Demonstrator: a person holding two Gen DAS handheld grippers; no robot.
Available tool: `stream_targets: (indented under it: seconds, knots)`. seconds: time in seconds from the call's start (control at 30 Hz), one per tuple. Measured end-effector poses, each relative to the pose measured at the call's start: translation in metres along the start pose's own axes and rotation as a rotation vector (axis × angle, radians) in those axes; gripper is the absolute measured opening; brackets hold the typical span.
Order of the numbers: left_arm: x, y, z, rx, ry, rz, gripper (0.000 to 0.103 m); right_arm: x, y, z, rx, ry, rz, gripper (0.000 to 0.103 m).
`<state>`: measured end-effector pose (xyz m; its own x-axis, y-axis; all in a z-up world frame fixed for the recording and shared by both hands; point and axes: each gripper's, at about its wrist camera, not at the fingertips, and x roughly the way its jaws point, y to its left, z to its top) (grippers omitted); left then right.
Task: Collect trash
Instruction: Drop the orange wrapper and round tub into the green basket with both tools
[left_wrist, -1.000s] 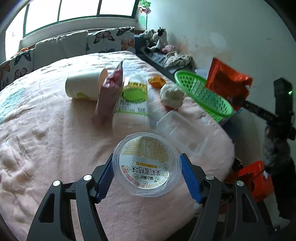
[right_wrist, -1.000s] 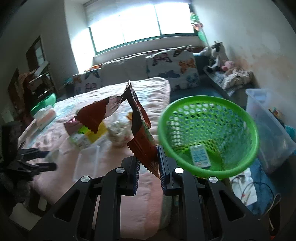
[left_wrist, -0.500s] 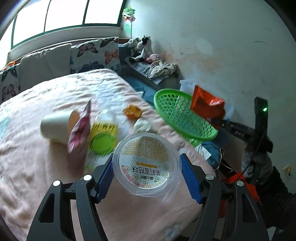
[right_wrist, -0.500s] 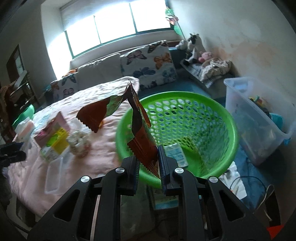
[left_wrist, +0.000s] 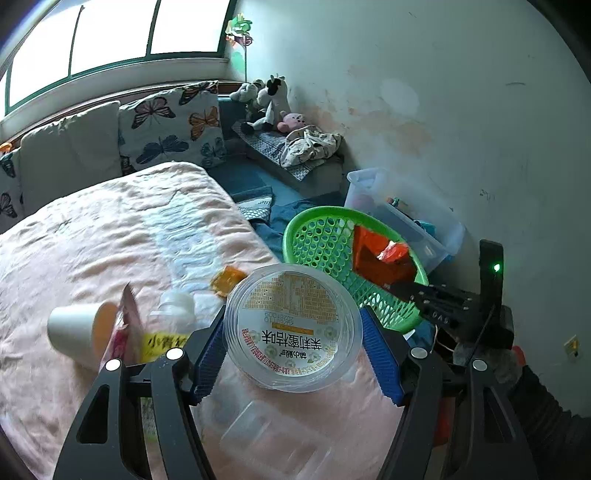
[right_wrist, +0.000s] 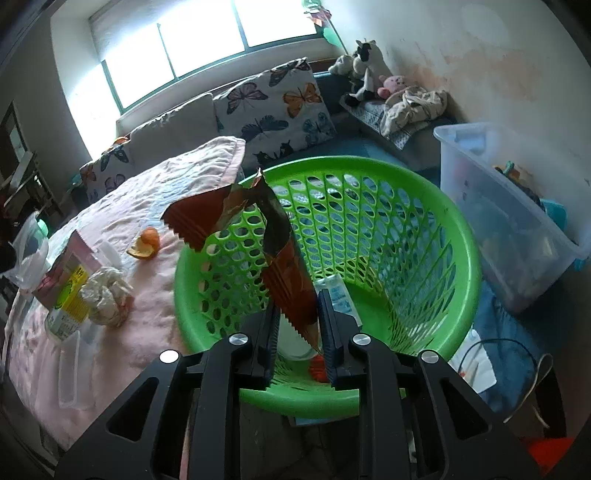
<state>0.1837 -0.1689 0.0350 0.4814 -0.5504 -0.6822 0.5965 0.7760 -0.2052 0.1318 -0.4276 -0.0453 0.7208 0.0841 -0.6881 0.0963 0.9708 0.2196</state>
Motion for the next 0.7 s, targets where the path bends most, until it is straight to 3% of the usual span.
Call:
stream_targets:
  seconds: [0.23,0.7]
  knots:
    - [0.022,-0.014,0.018,0.016,0.019,-0.012,0.067,0.002,-0.008,0.002,0.007,-0.001,-0.004,0.038]
    - [0.076,-0.040,0.039,0.037,0.092,-0.040,0.067,-0.027,-0.029,-0.003,0.040,-0.040,-0.020,0.041]
